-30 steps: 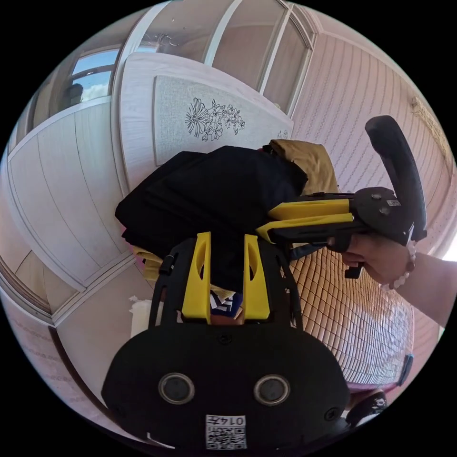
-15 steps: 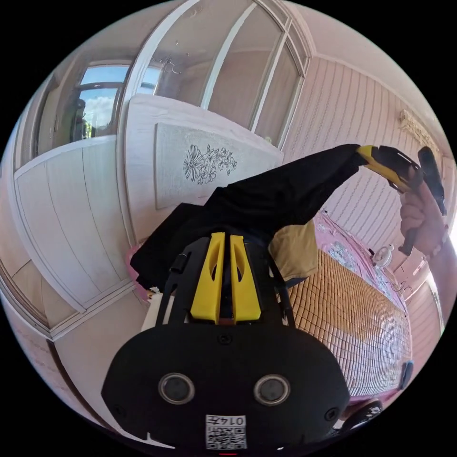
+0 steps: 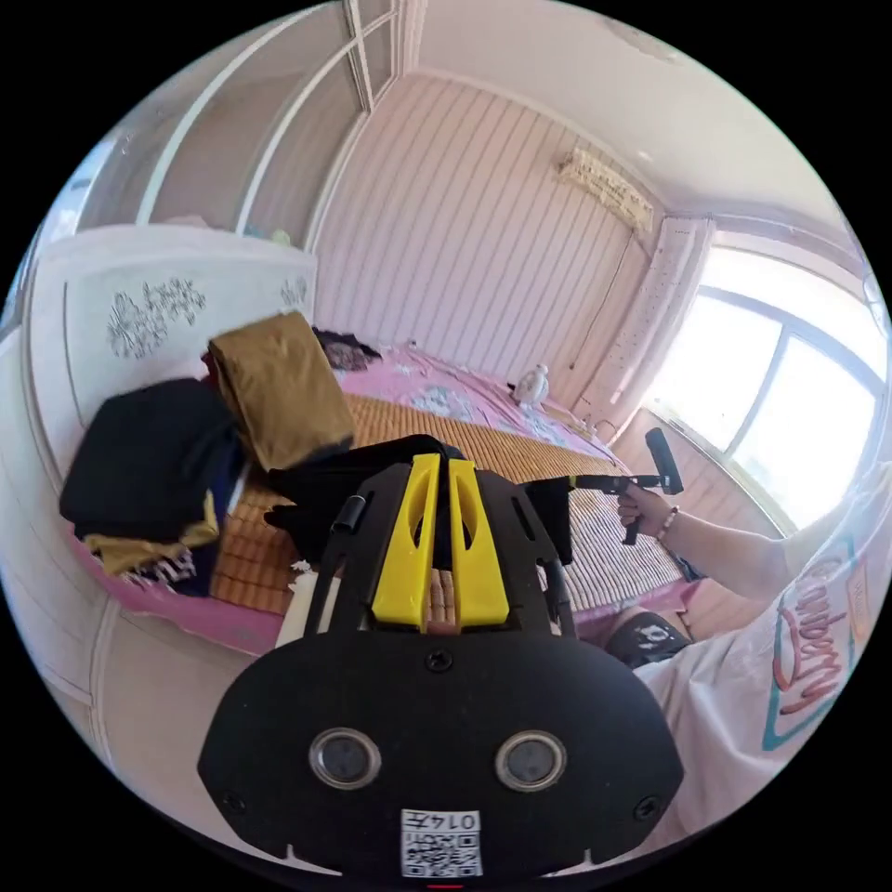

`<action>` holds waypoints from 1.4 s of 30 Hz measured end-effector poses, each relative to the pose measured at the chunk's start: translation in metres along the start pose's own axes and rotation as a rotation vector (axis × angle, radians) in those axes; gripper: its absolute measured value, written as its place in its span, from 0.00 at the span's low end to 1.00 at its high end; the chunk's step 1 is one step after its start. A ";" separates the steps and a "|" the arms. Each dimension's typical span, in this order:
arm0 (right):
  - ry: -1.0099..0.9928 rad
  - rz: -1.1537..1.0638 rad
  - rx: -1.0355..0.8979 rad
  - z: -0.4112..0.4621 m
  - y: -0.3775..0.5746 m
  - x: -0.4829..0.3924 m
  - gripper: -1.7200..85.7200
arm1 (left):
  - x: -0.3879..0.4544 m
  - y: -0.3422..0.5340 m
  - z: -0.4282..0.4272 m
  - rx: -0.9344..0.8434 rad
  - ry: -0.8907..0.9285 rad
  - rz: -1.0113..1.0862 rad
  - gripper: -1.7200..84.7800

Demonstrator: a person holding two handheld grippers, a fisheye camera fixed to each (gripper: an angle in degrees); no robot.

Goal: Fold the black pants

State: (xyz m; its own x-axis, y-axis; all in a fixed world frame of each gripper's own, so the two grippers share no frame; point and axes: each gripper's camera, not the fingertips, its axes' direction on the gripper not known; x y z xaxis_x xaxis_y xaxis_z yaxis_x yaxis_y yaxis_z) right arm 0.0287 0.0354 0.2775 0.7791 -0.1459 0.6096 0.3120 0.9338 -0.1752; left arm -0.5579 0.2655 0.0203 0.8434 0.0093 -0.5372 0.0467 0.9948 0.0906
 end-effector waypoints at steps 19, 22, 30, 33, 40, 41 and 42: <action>-0.231 -0.156 0.282 -0.042 0.109 -0.031 0.06 | -0.015 -0.039 0.119 -0.193 0.000 0.044 0.04; -0.173 0.042 0.505 -0.118 0.141 0.035 0.05 | -0.072 -0.045 0.154 -0.284 -0.188 -0.071 0.06; 0.170 0.356 0.703 -0.229 0.267 0.139 0.05 | -0.203 -0.045 0.250 -0.275 -0.148 -0.699 0.15; 0.252 0.486 0.614 -0.221 0.306 0.164 0.05 | -0.212 -0.045 0.292 -0.412 -0.161 -0.742 0.13; 0.192 0.524 0.611 -0.220 0.352 0.172 0.03 | -0.191 -0.081 0.302 -0.399 -0.201 -0.531 0.01; 0.172 0.508 0.623 -0.225 0.352 0.172 0.03 | -0.191 -0.094 0.294 -0.365 -0.177 -0.510 0.01; 0.131 0.468 0.657 -0.238 0.353 0.170 0.03 | -0.191 -0.101 0.290 -0.347 -0.169 -0.495 0.01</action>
State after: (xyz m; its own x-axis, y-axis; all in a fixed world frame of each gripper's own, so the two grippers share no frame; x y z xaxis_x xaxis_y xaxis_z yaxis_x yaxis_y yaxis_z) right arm 0.4008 0.2621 0.1356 0.8198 0.3077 0.4830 -0.4123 0.9025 0.1248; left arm -0.5685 0.1334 0.3566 0.8406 -0.4486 -0.3037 0.3004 0.8525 -0.4277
